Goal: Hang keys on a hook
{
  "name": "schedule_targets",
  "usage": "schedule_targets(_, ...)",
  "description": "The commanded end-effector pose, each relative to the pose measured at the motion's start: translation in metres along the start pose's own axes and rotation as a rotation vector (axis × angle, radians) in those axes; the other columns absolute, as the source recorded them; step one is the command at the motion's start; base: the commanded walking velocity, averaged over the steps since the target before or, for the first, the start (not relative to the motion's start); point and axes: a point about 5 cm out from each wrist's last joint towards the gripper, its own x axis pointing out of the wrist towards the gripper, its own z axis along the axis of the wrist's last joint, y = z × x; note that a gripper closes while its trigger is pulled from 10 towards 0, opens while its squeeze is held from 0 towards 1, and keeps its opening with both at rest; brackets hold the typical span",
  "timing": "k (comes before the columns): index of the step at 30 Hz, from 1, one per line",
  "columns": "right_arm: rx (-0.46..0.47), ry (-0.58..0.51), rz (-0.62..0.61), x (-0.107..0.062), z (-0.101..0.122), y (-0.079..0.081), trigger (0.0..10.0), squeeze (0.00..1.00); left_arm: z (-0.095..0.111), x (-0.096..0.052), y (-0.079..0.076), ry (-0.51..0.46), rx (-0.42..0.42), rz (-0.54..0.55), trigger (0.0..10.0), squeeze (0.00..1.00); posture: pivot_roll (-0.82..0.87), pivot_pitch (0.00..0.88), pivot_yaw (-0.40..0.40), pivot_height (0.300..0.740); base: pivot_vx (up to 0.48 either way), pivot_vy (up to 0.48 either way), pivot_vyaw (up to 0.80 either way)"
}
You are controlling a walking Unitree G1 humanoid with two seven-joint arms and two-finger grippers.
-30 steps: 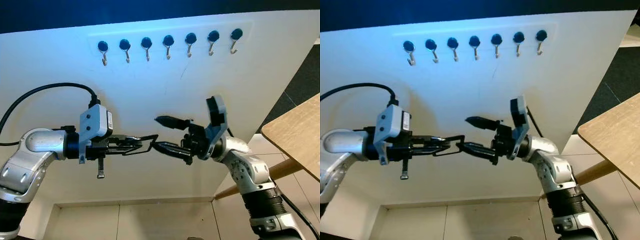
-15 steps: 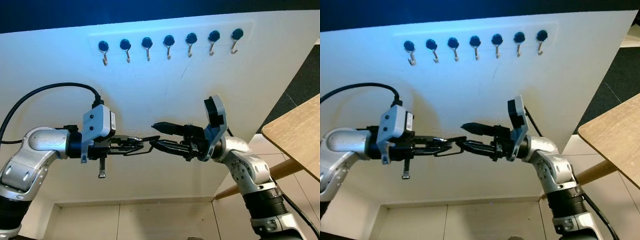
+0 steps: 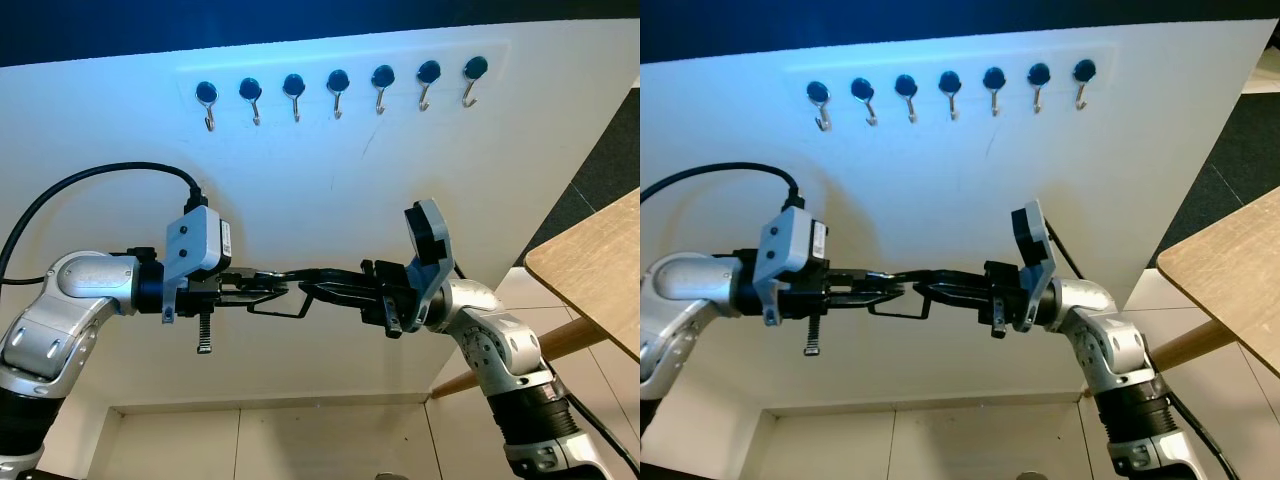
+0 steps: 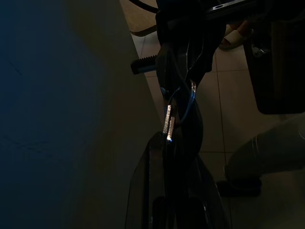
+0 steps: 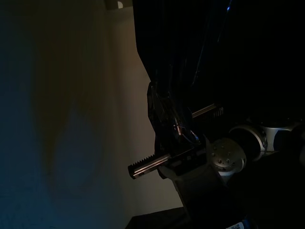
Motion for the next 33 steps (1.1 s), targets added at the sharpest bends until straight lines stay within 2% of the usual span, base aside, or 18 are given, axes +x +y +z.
schedule_targets(1, 0.01, -0.001, 0.03, 0.0067, -0.0003, 0.0031, 0.0, 0.0, 0.0004, 0.0047, -0.0031, 0.003, 0.009, -0.042, 10.0, 0.0, -0.07, 0.068, 0.076, 0.74, 0.0, 0.0, 0.0)
schedule_targets(3, 0.009, -0.001, 0.033, 0.0073, -0.0004, 0.0032, 0.0, 0.0, 0.0006, 0.005, -0.0031, 0.003, 0.011, -0.045, 10.0, 0.0, -0.07, 0.068, 0.076, 0.74, 0.0, 0.0, 0.0)
schedule_targets(4, 0.008, -0.001, 0.029, 0.008, -0.0006, 0.0027, 3.6, 0.0, 0.0008, 0.0054, -0.003, 0.003, 0.013, -0.049, 10.0, 0.0, -0.07, 0.061, 0.079, 0.74, 0.0, 0.0, 0.0)
schedule_targets(5, 0.008, -0.001, 0.029, 0.008, -0.0006, 0.0027, 3.6, 0.0, 0.0008, 0.0054, -0.003, 0.003, 0.013, -0.049, 10.0, 0.0, -0.07, 0.061, 0.079, 0.74, 0.0, 0.0, 0.0)
schedule_targets(6, 0.007, -0.003, 0.013, 0.009, -0.0008, 0.0011, 10.0, 0.04, 0.0012, 0.0058, -0.0028, 0.005, 0.018, -0.056, 10.0, 0.0, -0.07, 0.061, 0.079, 0.74, 0.0, 0.0, 0.0)
schedule_targets(7, 0.007, -0.003, 0.013, 0.009, -0.0008, 0.0011, 10.0, 0.04, 0.0012, 0.0058, -0.0028, 0.005, 0.018, -0.056, 10.0, 0.0, -0.07, 0.061, 0.079, 0.74, 0.0, 0.0, 0.0)
schedule_targets(8, 0.009, -0.007, 0.015, 0.0095, -0.0007, 0.0013, 10.0, 1.0, 0.0017, 0.0062, -0.0028, 0.005, 0.02, -0.06, 10.0, 0.0, -0.07, 0.061, 0.079, 0.74, 0.0, 0.0, 0.0)
schedule_targets(12, -0.005, -0.014, -0.006, 0.0107, 0.0001, -0.0001, 10.0, 1.0, 0.0024, 0.0067, -0.0025, 0.004, 0.023, -0.065, 10.0, 0.0, -0.07, 0.055, 0.082, 0.74, 0.0, 0.0, 0.0)
schedule_targets(13, -0.009, -0.011, -0.013, 0.0111, 0.0, -0.0006, 10.0, 0.07, 0.0024, 0.007, -0.0026, 0.004, 0.024, -0.067, 10.0, 0.0, -0.07, 0.055, 0.082, 0.74, 0.0, 0.0, 0.0)
schedule_targets(15, -0.011, -0.009, -0.015, 0.0113, -0.0002, -0.0009, 10.0, 0.07, 0.0024, 0.0072, -0.0026, 0.003, 0.024, -0.068, 10.0, 0.0, -0.07, 0.055, 0.082, 0.74, 0.0, 0.0, 0.0)
schedule_targets(16, -0.012, -0.006, -0.026, 0.0114, -0.0007, -0.0022, 10.0, 0.0, 0.0024, 0.0074, -0.0028, 0.003, 0.024, -0.068, 10.0, 0.0, -0.07, 0.055, 0.082, 0.74, 0.0, 0.0, 0.0)
schedule_targets(19, -0.009, -0.003, -0.023, 0.0112, -0.0006, -0.002, 10.0, 0.0, 0.0028, 0.0073, -0.0033, 0.002, 0.023, -0.068, 10.0, 0.0, -0.07, 0.062, 0.083, 0.74, 0.0, 0.0, 0.0)
schedule_targets(20, -0.007, -0.001, -0.015, 0.0111, -0.001, -0.0013, 6.3, 0.0, 0.0028, 0.0072, -0.0035, 0.002, 0.023, -0.068, 10.0, 0.0, -0.07, 0.062, 0.083, 0.74, 0.0, 0.0, 0.0)
schedule_targets(21, -0.007, -0.001, -0.015, 0.0111, -0.001, -0.0013, 6.3, 0.0, 0.0028, 0.0072, -0.0035, 0.002, 0.023, -0.068, 10.0, 0.0, -0.07, 0.062, 0.083, 0.74, 0.0, 0.0, 0.0)
schedule_targets(22, -0.005, 0.002, -0.005, 0.0111, -0.0015, -0.0005, 0.0, 0.0, 0.0028, 0.0071, -0.0036, 0.003, 0.022, -0.067, 10.0, 0.0, -0.07, 0.062, 0.083, 0.74, 0.0, 0.0, 0.0)
schedule_targets(33, -0.005, -0.016, 0.006, 0.0119, -0.0001, 0.0009, 0.0, 0.0, 0.003, 0.0062, -0.0033, 0.005, 0.022, -0.065, 10.0, 0.0, -0.07, 0.073, 0.084, 0.74, 0.0, 0.0, 0.0)
